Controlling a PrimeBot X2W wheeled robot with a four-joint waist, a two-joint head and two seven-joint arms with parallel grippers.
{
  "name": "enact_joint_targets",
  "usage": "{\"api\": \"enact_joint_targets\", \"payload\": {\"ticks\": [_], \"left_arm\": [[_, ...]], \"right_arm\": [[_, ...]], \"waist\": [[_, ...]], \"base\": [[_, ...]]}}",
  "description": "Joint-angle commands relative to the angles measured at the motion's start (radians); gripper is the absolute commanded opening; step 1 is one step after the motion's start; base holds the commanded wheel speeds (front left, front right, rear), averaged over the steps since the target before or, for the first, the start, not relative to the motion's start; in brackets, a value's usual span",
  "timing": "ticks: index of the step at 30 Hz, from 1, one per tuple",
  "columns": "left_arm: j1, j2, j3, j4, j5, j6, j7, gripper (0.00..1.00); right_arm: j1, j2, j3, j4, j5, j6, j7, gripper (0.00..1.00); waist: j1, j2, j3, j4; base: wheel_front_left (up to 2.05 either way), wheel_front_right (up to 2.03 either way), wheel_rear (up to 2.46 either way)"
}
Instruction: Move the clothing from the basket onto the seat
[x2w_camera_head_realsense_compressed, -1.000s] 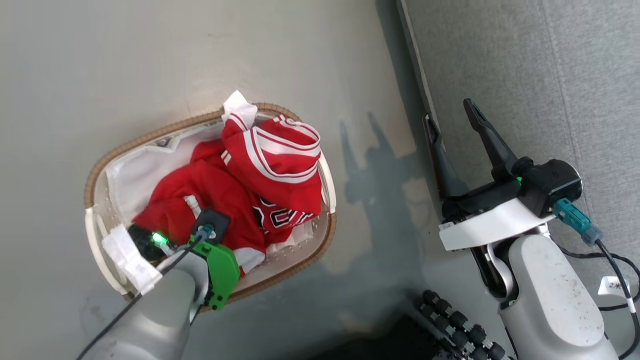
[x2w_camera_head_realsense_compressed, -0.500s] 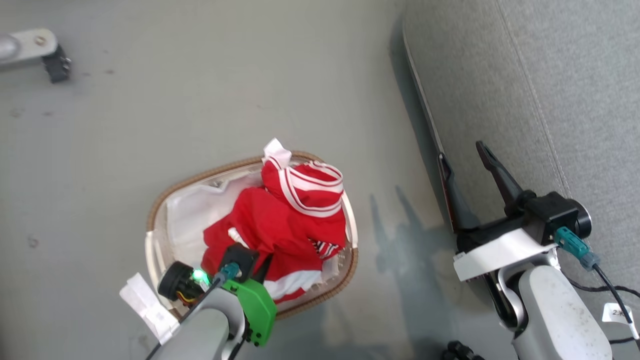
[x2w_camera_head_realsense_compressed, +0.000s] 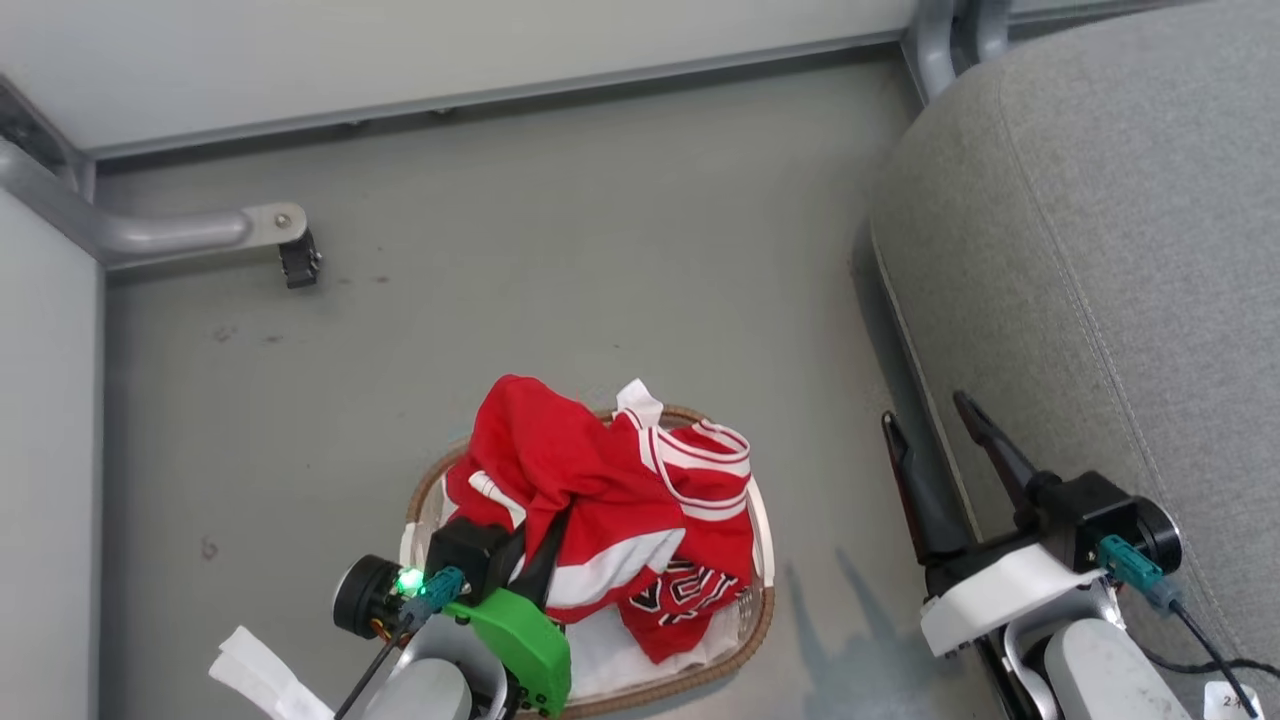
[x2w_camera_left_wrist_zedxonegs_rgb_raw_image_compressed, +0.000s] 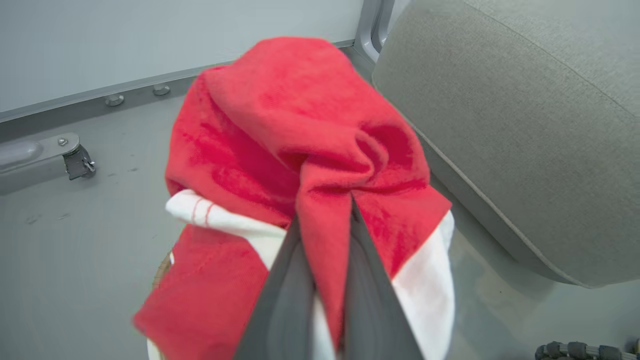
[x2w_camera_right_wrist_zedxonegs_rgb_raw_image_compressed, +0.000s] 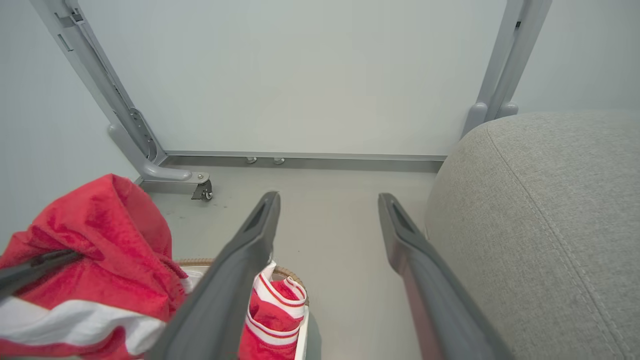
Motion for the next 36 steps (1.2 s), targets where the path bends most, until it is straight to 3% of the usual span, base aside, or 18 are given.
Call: {"api": "enact_joint_targets", "payload": {"ticks": [1,20,28,36], "left_arm": [[0.031,-0.001,0.014,-0.03,0.013,-0.002,-0.001,0.0],[0.07,-0.013,0.147,-0.422,0.06,-0.002,-0.001,0.0],[0.067,-0.027,0.133,-0.447,0.062,-0.002,-0.001,0.0],[0.087,-0.038,0.109,-0.427,0.049,-0.002,-0.001,0.0]], "right_arm": [[0.031,-0.004,0.001,0.009,0.001,-0.001,-0.005,1.0],[0.15,-0.009,0.055,0.04,0.015,-0.001,-0.005,1.0],[0.082,-0.07,0.193,0.042,0.003,-0.001,-0.005,1.0],[-0.109,-0.152,0.419,0.017,0.002,-0.001,-0.005,1.0]], "waist": [[0.0001,0.0,-0.127,0.06],[0.0001,0.0,-0.272,0.082],[0.0001,0.0,-0.279,0.094],[0.0001,0.0,-0.277,0.105]], "base": [[0.0,0.0,0.0],[0.0,0.0,0.0],[0.0,0.0,0.0],[0.0,0.0,0.0]]}}
